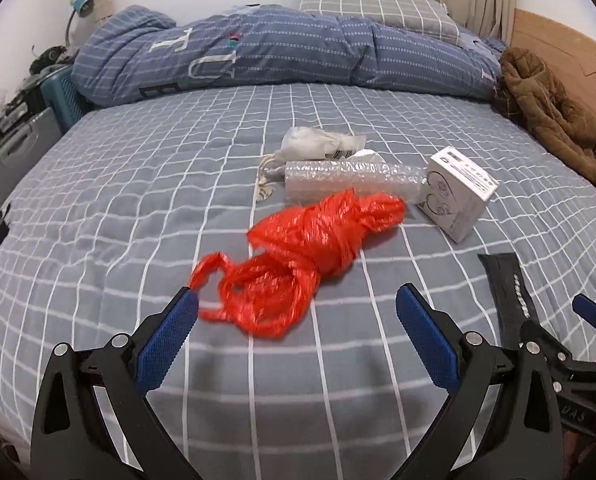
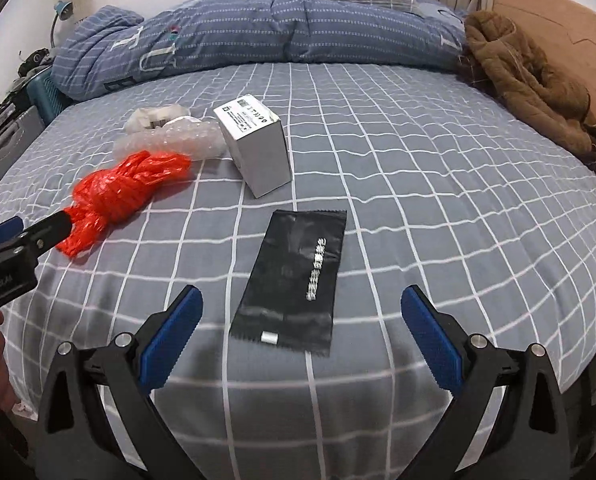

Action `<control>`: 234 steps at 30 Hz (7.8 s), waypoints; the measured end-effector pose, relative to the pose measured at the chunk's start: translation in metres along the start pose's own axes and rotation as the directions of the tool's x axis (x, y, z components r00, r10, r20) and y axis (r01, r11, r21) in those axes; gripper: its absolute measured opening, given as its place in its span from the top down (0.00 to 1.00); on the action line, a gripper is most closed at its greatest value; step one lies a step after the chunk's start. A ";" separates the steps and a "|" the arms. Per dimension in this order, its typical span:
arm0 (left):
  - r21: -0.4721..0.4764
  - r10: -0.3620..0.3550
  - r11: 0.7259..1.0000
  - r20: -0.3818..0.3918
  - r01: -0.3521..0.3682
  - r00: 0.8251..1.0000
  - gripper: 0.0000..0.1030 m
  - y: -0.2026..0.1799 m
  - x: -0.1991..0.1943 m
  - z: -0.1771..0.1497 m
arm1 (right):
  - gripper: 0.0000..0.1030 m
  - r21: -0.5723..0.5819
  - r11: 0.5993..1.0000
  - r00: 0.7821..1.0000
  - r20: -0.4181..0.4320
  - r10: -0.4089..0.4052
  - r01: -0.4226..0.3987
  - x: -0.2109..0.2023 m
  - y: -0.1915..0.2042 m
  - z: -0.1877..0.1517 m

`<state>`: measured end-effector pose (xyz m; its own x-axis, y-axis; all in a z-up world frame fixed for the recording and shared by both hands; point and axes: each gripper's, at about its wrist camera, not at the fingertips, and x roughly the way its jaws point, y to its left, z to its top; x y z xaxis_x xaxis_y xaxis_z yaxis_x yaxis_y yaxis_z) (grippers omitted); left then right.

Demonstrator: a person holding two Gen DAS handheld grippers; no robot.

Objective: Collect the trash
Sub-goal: 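Grasp the red plastic bag with the left tool while the right tool grasps the black sachet, then carry the red bag and black sachet with both tools over the bin, then open the right tool over the bin while the left tool releases the red bag, then move both tools back up over the bed toward the white box and bubble wrap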

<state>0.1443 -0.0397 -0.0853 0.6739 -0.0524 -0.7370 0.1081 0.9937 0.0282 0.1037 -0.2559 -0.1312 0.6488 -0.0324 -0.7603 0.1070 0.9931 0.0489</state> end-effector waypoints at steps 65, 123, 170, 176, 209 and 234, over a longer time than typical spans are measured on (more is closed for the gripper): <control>-0.036 -0.089 0.996 -0.106 0.085 0.990 0.60 -0.004 0.017 0.014 | 0.71 -0.037 0.996 0.997 -0.022 0.080 -0.081 -0.008 0.010 0.027; -0.095 -0.110 0.991 -0.124 0.099 0.986 0.60 -0.016 -0.152 -0.167 | 0.71 -0.130 0.987 0.994 0.031 0.103 -0.098 -0.149 0.037 -0.129; -0.113 -0.025 0.993 -0.431 -0.027 0.902 0.60 0.027 -0.057 -0.302 | 0.63 -0.175 0.977 0.934 -0.353 0.055 -0.124 -0.043 0.072 -0.253; -0.136 -0.016 0.989 -0.460 -0.053 0.888 0.60 0.042 -0.052 -0.311 | 0.38 -0.206 0.972 0.941 -0.336 0.042 -0.117 -0.044 0.084 -0.255; 0.002 -0.058 0.998 -0.431 0.065 0.900 0.34 -0.046 -0.047 -0.303 | 0.09 -0.082 0.995 0.955 -0.287 -0.072 0.050 -0.040 -0.009 -0.246; -0.052 -0.032 0.998 -0.137 0.025 0.990 0.05 -0.024 -0.108 -0.195 | 0.09 -0.080 0.996 0.997 0.071 -0.025 0.031 -0.120 -0.008 -0.136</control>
<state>-0.0731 -0.0384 -0.1380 0.5632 -0.0701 -0.8233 0.0864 0.9959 -0.0256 -0.0774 -0.2447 -0.1285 0.6977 -0.0652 -0.7134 0.0660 0.9975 -0.0265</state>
